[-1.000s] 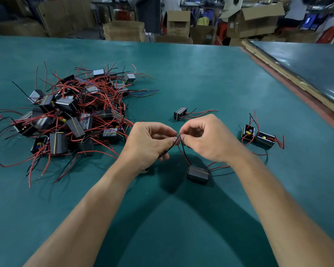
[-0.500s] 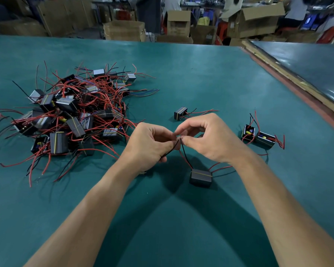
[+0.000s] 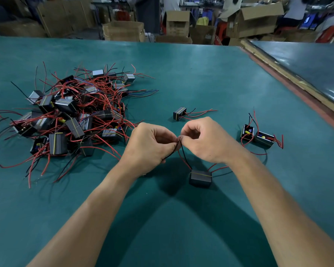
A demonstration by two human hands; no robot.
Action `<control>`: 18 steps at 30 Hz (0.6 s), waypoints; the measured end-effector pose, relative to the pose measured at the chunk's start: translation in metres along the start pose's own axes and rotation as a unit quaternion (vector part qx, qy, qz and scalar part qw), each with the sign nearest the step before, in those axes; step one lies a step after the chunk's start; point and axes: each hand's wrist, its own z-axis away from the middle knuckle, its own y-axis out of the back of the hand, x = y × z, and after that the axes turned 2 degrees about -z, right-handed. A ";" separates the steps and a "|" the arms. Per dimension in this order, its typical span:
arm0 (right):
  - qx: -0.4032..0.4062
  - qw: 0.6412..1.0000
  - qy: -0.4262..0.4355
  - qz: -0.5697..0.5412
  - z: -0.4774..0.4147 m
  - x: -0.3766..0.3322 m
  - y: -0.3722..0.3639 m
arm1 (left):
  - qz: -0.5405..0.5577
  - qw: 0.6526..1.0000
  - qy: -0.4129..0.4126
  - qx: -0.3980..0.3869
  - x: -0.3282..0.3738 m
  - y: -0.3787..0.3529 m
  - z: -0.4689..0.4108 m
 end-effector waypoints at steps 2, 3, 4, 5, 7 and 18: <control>-0.001 0.999 -0.028 -0.018 -0.001 0.001 -0.001 | -0.006 1.000 -0.013 0.003 0.000 0.000 0.000; 0.000 0.999 -0.037 -0.025 -0.001 0.001 -0.001 | -0.005 1.000 -0.014 0.003 0.000 0.000 0.000; 0.001 0.999 -0.041 -0.029 -0.001 0.001 0.000 | -0.005 1.000 -0.013 -0.001 0.000 0.000 0.000; 0.001 0.999 -0.042 -0.032 -0.001 0.000 -0.001 | -0.005 1.000 -0.011 -0.008 -0.001 0.000 -0.001; 0.001 0.999 -0.039 -0.036 -0.001 -0.001 -0.001 | -0.008 1.000 -0.007 -0.021 -0.001 0.001 -0.001; 0.017 0.999 0.029 -0.036 0.001 -0.002 0.004 | -0.017 0.999 0.015 -0.042 0.000 0.001 -0.001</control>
